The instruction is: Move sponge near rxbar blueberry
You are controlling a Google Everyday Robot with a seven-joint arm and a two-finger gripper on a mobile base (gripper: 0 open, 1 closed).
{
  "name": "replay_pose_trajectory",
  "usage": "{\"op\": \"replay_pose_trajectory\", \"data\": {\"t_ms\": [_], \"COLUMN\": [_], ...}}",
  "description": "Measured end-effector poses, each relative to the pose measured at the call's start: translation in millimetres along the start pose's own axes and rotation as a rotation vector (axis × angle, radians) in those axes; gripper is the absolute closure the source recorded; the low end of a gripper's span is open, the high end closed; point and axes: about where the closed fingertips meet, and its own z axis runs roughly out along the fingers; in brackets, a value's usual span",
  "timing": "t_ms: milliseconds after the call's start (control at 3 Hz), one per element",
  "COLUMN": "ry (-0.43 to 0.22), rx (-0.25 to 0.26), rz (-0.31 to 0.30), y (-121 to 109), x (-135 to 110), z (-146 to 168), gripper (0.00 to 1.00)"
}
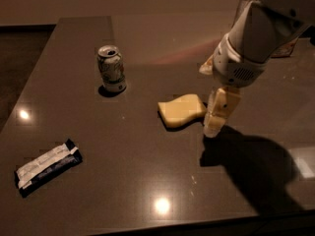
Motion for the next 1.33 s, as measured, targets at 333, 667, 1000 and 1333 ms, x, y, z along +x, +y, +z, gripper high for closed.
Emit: {"op": "replay_pose_trajectory", "data": {"t_ms": [333, 667, 1000, 1333], "ry": [-0.009, -0.015, -0.013, -0.018], "rx": [-0.028, -0.059, -0.085, -0.096], "rz": [-0.020, -0.033, -0.035, -0.044], "y": [1, -1, -2, -1], "x": [-9, -12, -16, -22], "z": [28, 47, 59, 63], "gripper": [0.00, 0.00, 0.15, 0.39]}}
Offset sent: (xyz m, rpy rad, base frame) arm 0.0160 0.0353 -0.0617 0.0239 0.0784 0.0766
